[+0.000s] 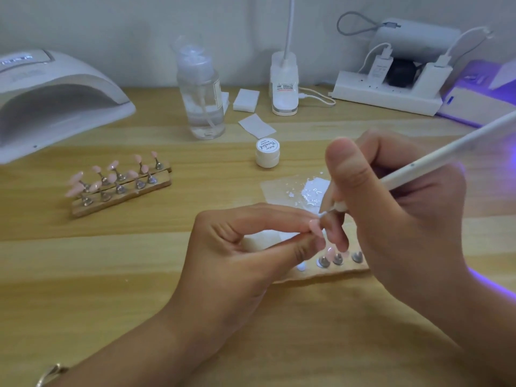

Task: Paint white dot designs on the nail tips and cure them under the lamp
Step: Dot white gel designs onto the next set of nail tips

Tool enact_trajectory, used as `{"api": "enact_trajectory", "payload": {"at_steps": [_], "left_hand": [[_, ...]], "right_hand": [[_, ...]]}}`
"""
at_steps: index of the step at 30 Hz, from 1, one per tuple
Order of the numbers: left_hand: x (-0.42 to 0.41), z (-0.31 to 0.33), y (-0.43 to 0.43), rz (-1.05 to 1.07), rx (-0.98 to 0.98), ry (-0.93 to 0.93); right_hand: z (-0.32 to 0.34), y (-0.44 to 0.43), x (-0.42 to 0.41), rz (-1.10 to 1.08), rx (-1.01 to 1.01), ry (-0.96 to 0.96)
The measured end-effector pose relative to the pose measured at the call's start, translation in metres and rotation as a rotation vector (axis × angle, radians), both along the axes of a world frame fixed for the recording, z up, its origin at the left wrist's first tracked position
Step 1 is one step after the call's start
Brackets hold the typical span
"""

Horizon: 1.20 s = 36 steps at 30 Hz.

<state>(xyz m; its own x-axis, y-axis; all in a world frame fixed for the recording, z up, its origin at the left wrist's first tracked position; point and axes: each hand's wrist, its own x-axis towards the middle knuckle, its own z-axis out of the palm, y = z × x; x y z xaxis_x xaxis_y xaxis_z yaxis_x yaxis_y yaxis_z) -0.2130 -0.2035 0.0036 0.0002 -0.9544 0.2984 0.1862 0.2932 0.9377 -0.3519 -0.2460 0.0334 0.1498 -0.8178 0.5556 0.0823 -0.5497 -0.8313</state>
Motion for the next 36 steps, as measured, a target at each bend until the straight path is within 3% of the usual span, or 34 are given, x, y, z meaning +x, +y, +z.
{"api": "enact_trajectory", "payload": {"at_steps": [36], "left_hand": [[0.0012,-0.0021,0.0000,0.040,-0.052,-0.071]], "right_hand": [[-0.0047,-0.0031,-0.0026,0.004,-0.076,0.140]]}}
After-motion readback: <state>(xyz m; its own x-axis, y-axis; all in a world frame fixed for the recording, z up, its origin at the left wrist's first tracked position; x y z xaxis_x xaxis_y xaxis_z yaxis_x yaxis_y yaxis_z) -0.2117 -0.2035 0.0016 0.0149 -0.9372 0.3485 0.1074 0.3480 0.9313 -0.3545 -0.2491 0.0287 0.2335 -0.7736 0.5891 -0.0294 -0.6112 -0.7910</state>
